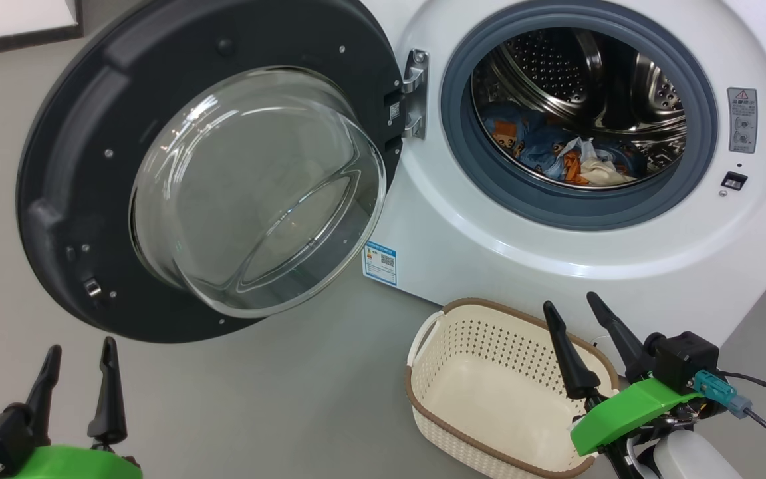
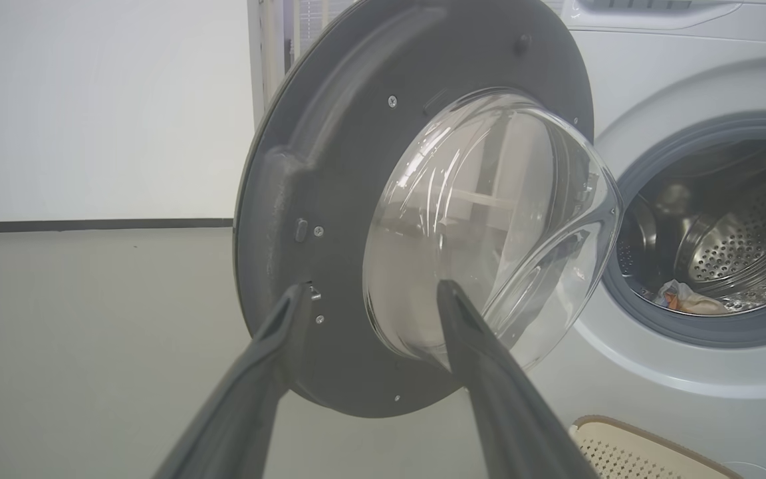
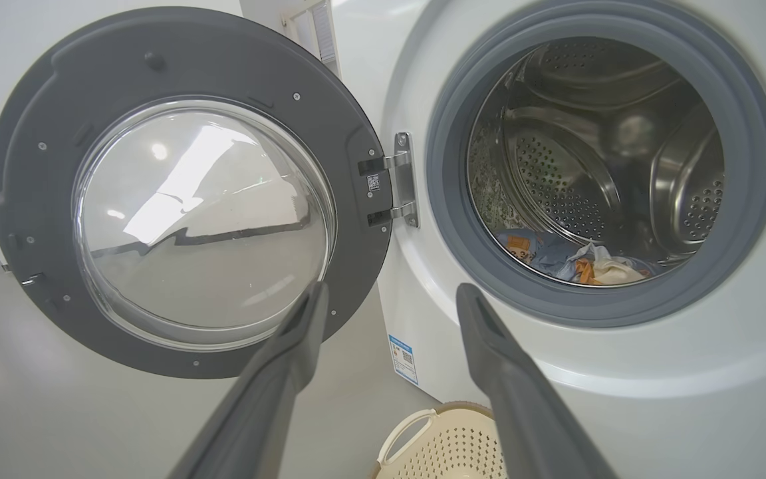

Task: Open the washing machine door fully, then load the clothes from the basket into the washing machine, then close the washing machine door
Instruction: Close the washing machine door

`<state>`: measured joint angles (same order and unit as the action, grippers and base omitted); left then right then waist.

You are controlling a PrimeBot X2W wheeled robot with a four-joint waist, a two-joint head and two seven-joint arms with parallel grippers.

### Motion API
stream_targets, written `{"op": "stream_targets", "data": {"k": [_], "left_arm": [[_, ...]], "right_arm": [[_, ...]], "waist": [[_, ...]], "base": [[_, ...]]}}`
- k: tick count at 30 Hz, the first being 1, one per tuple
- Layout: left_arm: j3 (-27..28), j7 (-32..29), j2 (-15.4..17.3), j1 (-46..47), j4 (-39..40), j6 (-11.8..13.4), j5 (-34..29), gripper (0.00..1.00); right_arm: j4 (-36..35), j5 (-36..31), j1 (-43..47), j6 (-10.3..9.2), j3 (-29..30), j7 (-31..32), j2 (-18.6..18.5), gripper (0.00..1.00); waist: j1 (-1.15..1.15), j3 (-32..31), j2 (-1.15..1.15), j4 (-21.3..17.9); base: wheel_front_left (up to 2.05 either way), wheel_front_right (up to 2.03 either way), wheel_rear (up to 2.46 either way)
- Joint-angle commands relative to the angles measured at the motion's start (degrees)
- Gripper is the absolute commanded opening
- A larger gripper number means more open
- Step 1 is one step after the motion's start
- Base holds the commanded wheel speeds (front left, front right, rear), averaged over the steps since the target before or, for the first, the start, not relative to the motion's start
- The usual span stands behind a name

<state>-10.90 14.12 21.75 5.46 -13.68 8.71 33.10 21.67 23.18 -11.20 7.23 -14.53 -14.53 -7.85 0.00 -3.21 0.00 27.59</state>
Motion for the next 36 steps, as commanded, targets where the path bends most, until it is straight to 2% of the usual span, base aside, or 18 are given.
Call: {"op": "stream_targets", "data": {"k": [1,13,19,20,22,23,30,36], "left_arm": [[2.13,0.45,1.57,1.25,0.63,0.33,-0.54,1.00],[2.01,0.38,2.06,1.53,0.10,0.14,-0.04,1.00],[2.11,0.04,3.72,2.60,0.64,-0.45,-0.26,1.00],[2.27,-0.02,3.96,2.87,0.85,-0.56,-0.13,0.83],[2.63,-0.13,4.37,3.44,1.35,-0.86,0.27,0.08],[2.78,-0.26,4.60,3.71,1.64,-1.07,0.49,0.00],[6.15,-1.33,6.94,7.66,4.75,-3.04,4.16,0.00],[12.38,-3.04,10.17,12.62,6.17,-5.20,10.49,0.00]], "right_arm": [[-1.34,-0.61,-1.27,0.25,-0.87,-0.47,-0.57,1.00],[-1.91,-2.42,-0.75,0.25,-0.80,-0.47,-0.77,1.00],[-2.39,-3.35,-0.45,0.25,-1.50,-0.47,-1.38,1.00],[-2.35,-3.38,-0.35,0.25,-1.41,-0.47,-1.40,1.00],[-2.25,-3.52,-0.17,0.25,-1.30,-0.47,-1.39,1.00],[-2.20,-3.63,-0.09,0.25,-1.30,-0.47,-1.36,1.00],[-1.64,-3.26,-0.96,0.25,-1.82,-0.47,-1.75,1.00],[-1.38,-3.53,-1.83,0.25,-1.99,-0.47,-1.99,1.00]], "waist": [[0.00,-0.04,0.00,-0.02],[0.00,-0.15,0.00,-0.14],[0.00,-0.10,0.00,-0.17],[0.00,-0.05,0.00,-0.18],[0.00,0.07,0.00,-0.23],[0.00,0.17,0.00,-0.31],[0.00,1.54,0.00,-1.63],[0.00,2.73,0.00,-4.15]], "base": [[0.00,0.00,0.00],[0.00,0.00,0.00],[0.00,0.00,0.00],[0.00,0.00,0.00],[0.00,0.00,0.00],[0.00,0.00,0.00],[0.00,0.00,0.00],[0.00,0.00,0.00]]}}
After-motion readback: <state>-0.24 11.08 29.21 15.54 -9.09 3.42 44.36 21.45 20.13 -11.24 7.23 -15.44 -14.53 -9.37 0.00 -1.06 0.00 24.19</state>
